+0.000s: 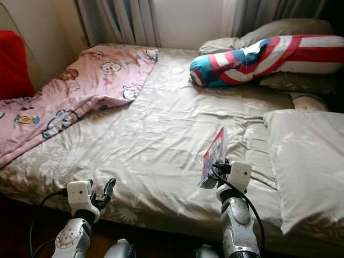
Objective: Clean up the room
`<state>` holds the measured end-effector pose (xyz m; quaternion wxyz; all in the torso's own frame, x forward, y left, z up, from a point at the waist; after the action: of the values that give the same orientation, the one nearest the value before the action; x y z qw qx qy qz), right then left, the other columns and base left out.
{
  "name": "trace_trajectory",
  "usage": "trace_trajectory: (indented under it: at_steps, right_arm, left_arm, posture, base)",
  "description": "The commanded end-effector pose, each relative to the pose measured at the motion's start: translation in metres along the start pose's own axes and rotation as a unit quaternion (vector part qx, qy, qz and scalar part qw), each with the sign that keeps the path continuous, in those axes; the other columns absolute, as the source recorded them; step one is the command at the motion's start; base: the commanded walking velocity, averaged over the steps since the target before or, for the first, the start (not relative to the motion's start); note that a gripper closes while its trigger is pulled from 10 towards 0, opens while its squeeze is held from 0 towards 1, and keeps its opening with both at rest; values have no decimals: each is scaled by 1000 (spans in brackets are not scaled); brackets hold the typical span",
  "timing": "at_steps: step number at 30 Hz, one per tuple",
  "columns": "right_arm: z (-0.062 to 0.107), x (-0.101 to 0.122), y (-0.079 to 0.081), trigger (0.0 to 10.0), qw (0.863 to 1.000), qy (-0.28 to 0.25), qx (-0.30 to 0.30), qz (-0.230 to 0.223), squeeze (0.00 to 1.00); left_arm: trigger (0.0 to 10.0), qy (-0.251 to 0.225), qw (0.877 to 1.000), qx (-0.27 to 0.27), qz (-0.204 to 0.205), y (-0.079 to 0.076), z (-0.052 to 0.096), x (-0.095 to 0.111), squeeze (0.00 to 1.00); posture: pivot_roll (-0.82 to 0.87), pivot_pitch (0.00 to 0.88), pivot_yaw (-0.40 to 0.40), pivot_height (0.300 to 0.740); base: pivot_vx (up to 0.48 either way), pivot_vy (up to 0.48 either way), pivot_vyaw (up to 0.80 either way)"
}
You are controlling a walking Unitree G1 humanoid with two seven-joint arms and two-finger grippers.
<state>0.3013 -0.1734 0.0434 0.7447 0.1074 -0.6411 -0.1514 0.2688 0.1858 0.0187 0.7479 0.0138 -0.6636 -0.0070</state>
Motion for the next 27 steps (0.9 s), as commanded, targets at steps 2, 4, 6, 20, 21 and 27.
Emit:
trace_trajectory:
  at_steps: [2, 4, 6, 20, 21, 27]
  right_arm:
    - [-3, 5, 4, 10000, 1000, -14, 7, 4, 0]
    - [-3, 5, 4, 10000, 1000, -14, 7, 4, 0]
    - [-3, 5, 5, 10000, 1000, -14, 9, 2, 0]
    - [-3, 3, 6, 10000, 1000, -11, 13, -5, 0]
    - [-3, 3, 6, 10000, 1000, -11, 14, -5, 0]
    - [-3, 3, 7, 10000, 1000, -10, 17, -6, 0]
  left_arm:
    - [10000, 4, 1000, -2, -2, 1, 1, 0, 0]
    - [10000, 4, 1000, -2, -2, 1, 1, 0, 0]
    - [10000, 4, 1000, -3, -2, 1, 1, 0, 0]
    - [10000, 4, 1000, -8, -3, 1, 1, 1, 0]
    - [10000, 4, 1000, -8, -3, 1, 1, 1, 0]
    - [10000, 5, 1000, -9, -4, 1, 2, 0, 0]
  posture:
    - [-61, 87, 33, 660]
    - [-60, 87, 33, 660]
    - [-61, 87, 33, 660]
    - [-59, 89, 34, 660]
    - [-58, 90, 35, 660]
    - [-59, 91, 36, 660]
  base:
    - [0, 0, 0]
    - [0, 0, 0]
    - [0, 0, 0]
    - [35, 0, 0]
    - [244, 0, 0]
    - [264, 0, 0]
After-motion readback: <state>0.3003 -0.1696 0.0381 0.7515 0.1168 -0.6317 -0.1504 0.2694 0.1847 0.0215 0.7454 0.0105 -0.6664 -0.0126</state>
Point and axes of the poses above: a point about 5 cm out from each wrist's last joint towards the gripper, its own z axis pointing back from the gripper into the wrist, its own x axis along the axis of the wrist's last joint, y = z × x, the point moved 1 cm from there along -z, pointing out of the wrist towards the gripper, and after that the axes turned 8 degrees about -z, right-handed, at the moved point
